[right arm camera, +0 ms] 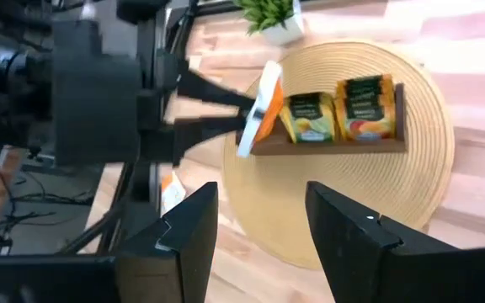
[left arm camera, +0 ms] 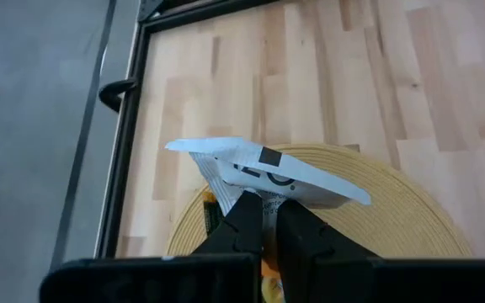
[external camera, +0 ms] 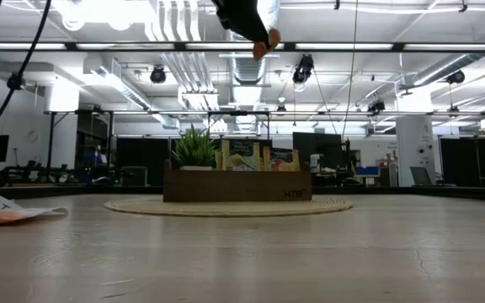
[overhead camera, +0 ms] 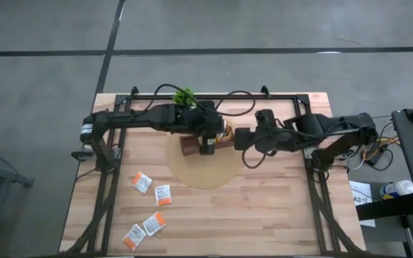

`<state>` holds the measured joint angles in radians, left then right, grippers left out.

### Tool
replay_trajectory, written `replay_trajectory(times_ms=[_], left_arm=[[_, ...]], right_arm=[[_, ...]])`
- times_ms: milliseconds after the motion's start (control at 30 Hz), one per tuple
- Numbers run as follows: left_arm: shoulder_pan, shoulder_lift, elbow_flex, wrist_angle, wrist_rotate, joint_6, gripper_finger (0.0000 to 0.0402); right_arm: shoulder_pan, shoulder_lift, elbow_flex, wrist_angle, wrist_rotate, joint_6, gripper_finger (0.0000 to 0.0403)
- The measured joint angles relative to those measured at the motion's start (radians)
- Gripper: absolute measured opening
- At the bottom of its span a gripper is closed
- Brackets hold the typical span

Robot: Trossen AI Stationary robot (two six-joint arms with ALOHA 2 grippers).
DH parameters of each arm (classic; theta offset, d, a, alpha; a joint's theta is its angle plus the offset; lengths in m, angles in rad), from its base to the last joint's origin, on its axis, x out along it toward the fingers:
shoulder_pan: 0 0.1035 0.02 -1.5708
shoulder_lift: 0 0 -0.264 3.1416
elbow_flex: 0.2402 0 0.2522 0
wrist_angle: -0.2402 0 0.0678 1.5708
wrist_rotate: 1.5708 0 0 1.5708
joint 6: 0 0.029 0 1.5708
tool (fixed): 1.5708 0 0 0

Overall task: Pick & Place Tea
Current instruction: Put the white tea bag into the left section of the wooden organizer

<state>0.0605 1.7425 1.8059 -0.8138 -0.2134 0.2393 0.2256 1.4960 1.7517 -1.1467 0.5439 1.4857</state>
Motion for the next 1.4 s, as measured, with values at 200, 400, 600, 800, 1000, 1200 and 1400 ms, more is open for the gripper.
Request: replay_trajectory(times_ms=[200, 400, 600, 800, 1000, 1200, 1400], left_arm=[[-0.01, 0.0, -0.002, -0.003, 0.004, 0.024, 0.0015], [-0.01, -0.016, 0.022, -0.022, 0.097, 0.024, 0.0016], [-0.009, -0.026, 0.104, -0.07, 0.289, 0.016, 0.0016], [-0.009, -0.026, 0.166, -0.13, 0.401, -0.032, 0.0016], [-0.009, -0.026, 0.171, -0.16, 0.496, -0.081, 0.0016], [-0.004, -0.026, 0.171, -0.156, 0.551, -0.107, 0.0016], [0.002, -0.026, 0.171, -0.161, 0.613, -0.134, 0.0016]], right_arm=[[-0.012, 0.0, 0.0, -0.027, 0.001, -0.041, 0.0178], [-0.014, 0.0, 0.0, -0.021, -0.02, -0.454, 0.0178], [-0.007, 0.005, 0.0, -0.009, -0.154, -1.065, 0.0178], [-0.007, 0.007, 0.005, 0.048, -0.182, -1.459, 0.0178], [-0.007, 0.013, 0.031, 0.126, -0.179, -1.675, 0.0178], [-0.008, 0.06, 0.083, 0.132, -0.184, -1.757, 0.0178], [-0.008, 0.133, 0.198, 0.09, -0.26, -1.796, 0.0178]])
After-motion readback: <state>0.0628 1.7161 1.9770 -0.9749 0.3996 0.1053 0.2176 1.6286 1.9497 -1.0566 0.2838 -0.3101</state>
